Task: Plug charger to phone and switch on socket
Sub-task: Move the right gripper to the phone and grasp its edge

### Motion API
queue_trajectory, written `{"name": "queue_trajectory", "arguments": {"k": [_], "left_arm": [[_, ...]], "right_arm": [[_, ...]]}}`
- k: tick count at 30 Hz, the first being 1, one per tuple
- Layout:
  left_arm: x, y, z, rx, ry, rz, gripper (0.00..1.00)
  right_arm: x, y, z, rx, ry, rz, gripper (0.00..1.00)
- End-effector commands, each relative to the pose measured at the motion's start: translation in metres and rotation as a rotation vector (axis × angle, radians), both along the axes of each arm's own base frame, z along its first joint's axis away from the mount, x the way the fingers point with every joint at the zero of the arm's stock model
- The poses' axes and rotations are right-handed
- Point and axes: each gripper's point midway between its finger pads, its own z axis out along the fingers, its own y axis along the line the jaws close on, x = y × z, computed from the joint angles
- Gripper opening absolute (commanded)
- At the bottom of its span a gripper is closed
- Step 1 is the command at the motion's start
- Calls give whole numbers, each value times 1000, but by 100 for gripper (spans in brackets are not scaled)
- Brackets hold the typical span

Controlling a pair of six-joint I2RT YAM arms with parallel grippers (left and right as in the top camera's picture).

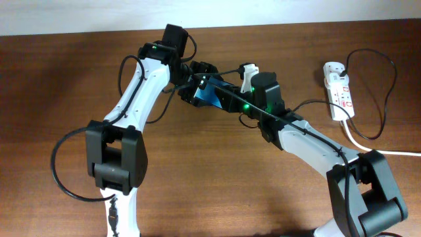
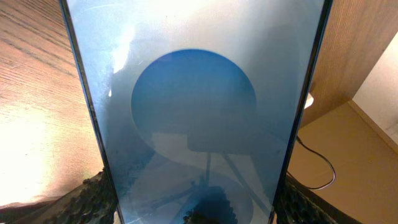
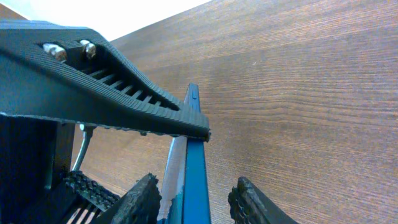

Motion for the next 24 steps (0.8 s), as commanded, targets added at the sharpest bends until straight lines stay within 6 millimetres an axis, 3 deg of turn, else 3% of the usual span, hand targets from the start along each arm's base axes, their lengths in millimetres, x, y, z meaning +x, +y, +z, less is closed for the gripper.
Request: {"name": "queue_trajectory", "arguments": {"k": [1, 5, 12, 13, 17, 18, 19, 20, 21, 24], "left_arm": [[2, -1, 27, -23, -51, 10, 0], [2, 0, 27, -23, -51, 10, 0], [-3, -9, 27, -24, -51, -10, 0], [-3, -9, 27, -24, -51, -11, 0], [-3, -9, 27, -24, -51, -10, 0], [-3, -9, 27, -24, -52, -10, 38], [-2, -8, 27, -22, -64, -21, 91], [4, -2, 26, -9, -109, -40, 99], [14, 14, 28, -8, -185, -76, 99], [40, 93, 46, 51, -414, -144, 99]], "right_arm": [[0, 10, 10, 26, -12, 34, 39], [-10, 12, 1, 22, 41, 67, 42], [-6, 13, 5, 29, 15, 64, 42], [-6, 13, 5, 29, 16, 64, 39], [-7, 13, 5, 28, 19, 64, 4], [-7, 13, 5, 29, 20, 64, 4], [-6, 13, 6, 32, 18, 63, 4], [-4, 12, 11, 32, 15, 59, 4], [1, 6, 16, 30, 17, 43, 4], [35, -48, 48, 13, 65, -89, 4]]}}
